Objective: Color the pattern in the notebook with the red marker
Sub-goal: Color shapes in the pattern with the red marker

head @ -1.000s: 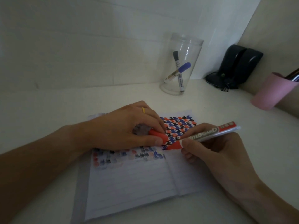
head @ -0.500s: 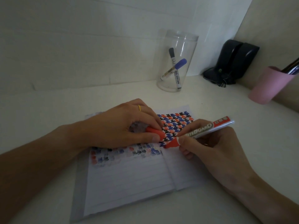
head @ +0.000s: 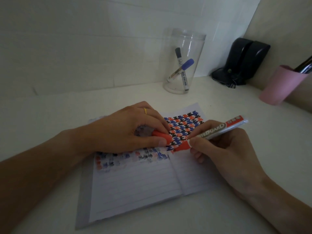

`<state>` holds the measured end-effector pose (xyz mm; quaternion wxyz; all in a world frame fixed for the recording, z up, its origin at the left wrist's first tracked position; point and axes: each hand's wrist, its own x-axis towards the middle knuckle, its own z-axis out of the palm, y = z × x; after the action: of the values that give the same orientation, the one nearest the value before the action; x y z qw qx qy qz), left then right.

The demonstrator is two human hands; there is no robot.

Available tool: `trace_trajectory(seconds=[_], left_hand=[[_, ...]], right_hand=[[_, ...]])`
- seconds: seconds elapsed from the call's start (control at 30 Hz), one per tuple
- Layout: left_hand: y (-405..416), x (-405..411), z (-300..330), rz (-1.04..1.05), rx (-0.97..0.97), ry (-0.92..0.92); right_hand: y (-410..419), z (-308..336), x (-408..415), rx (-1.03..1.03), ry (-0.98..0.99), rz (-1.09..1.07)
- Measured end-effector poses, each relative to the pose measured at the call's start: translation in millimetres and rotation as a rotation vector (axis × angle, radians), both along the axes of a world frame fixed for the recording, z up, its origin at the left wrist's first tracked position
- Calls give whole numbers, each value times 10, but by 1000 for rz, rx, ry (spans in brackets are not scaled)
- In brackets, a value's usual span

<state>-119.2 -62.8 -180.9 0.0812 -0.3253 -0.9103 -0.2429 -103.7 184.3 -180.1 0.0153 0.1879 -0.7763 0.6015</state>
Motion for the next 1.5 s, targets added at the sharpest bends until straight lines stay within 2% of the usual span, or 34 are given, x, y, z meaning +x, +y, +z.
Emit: trace_trajectory(seconds=[0.43,0.8,0.97,1.03,1.2,1.5], left_hand=[[2,0,-6,0,2,17],[11,1,-12,-8,9,16],[1,10,-5,-2,17,28],[15,18,-3,-8,16,38],[25,3,2,-2,11,43],[0,2,5,59,36,-49]], right_hand=[[-29,24,45,48,25,60],[-19,-24,-8,58,40,-16],[12,135,-116,-256,-235,-46],[6,279,-207,-289,-277,-52],[-100,501,-494,-423,-320,-116],[-86,29,-591,-529,-220,-82]])
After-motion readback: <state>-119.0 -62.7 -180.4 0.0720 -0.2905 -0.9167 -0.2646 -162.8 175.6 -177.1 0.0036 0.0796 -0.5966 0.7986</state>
